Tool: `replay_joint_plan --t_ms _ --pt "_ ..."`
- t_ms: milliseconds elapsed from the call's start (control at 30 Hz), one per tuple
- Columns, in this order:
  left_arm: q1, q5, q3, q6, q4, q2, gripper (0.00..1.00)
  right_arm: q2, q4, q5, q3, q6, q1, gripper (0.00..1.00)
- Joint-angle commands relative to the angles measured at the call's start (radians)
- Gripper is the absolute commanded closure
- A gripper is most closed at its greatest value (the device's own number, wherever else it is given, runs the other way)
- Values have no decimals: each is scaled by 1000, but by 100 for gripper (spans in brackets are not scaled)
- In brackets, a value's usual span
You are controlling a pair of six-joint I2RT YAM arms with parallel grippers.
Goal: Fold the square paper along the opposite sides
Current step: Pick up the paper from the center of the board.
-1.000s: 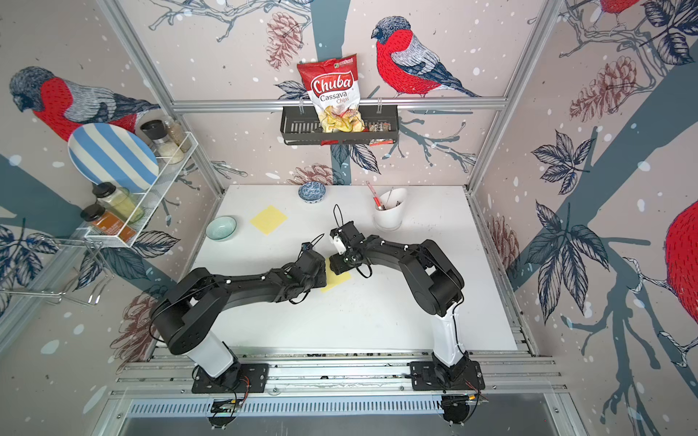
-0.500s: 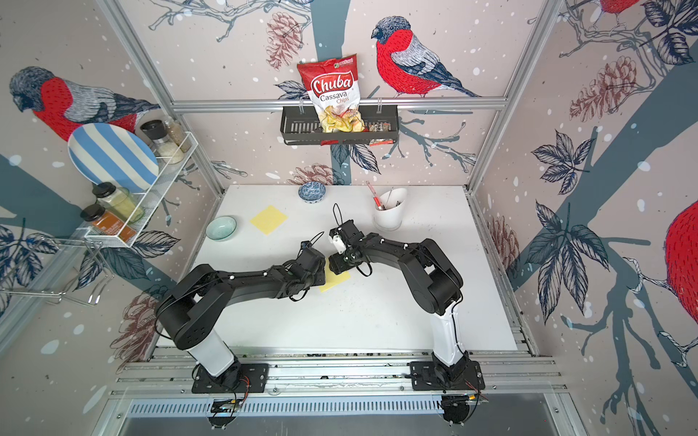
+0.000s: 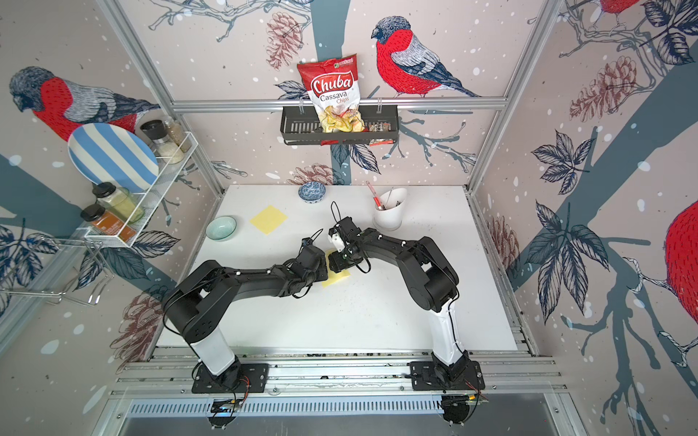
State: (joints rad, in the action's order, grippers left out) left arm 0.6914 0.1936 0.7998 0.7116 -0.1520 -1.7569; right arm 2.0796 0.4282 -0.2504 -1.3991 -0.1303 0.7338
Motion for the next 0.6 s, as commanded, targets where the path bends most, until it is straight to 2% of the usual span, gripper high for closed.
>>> replay_joint_plan --t_ms 0,133,300,567 --pt "-6 -43 1 -26 90 -19 100 51 187 5 18 -13 5 37" --pt "-10 -40 2 -32 92 -19 100 55 179 2 23 -16 3 39" --pt "-10 -36 1 -36 94 -18 100 55 162 -12 27 -20 -1 52" --pt "-10 -2 -11 -35 62 22 100 36 123 -46 36 -24 -3 67"
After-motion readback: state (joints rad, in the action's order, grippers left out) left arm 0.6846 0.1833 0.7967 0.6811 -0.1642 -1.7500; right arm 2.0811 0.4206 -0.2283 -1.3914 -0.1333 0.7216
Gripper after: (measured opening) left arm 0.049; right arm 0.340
